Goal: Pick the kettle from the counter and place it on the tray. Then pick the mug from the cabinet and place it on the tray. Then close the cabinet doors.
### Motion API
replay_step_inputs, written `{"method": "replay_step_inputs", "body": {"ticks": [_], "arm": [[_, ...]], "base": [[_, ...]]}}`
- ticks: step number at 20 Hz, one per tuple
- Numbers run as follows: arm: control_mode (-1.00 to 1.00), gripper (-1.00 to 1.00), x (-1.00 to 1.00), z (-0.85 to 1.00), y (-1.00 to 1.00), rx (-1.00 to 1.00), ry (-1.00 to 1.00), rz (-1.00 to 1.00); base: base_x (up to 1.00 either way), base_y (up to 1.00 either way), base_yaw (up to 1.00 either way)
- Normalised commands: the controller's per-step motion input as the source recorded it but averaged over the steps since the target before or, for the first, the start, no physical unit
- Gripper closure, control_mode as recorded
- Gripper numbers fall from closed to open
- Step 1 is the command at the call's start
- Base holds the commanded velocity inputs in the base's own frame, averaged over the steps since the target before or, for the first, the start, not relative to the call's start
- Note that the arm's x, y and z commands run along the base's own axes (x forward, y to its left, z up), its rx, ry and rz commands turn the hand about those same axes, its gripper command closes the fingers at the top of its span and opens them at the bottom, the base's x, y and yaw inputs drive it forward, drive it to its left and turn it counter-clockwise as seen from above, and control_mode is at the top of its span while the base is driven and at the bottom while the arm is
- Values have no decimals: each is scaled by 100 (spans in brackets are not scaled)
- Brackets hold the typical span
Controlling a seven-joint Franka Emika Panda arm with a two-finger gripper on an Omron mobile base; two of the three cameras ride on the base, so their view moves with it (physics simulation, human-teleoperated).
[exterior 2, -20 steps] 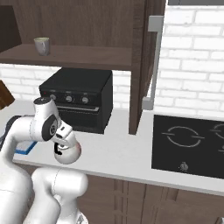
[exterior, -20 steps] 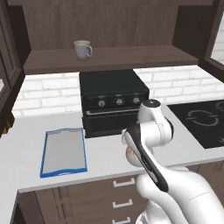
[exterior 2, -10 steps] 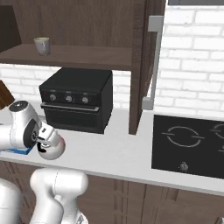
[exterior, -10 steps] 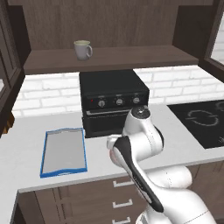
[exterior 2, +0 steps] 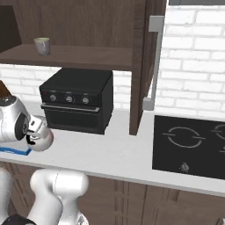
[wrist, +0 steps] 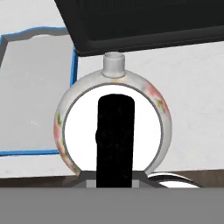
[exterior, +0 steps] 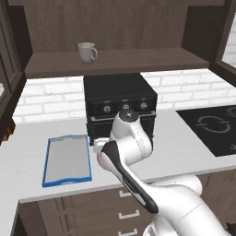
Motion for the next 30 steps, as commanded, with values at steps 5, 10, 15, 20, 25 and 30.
{"method": "replay_step_inputs", "body": {"ticks": [5,10,15,20,25,30], "arm": [[-100,100,47,8,65,0,-1,0],[-100,100,44,0,65,0,-1,0],[-100,100,40,-6,62,0,0,0],[-100,100,44,-4,43,0,0,0],[-100,100,39,-5,41,0,0,0],[-100,100,21,-22,25,0,0,0]], "base": [[0,0,0],[0,0,0],[0,0,0],[0,0,0],[0,0,0],[0,0,0]]}}
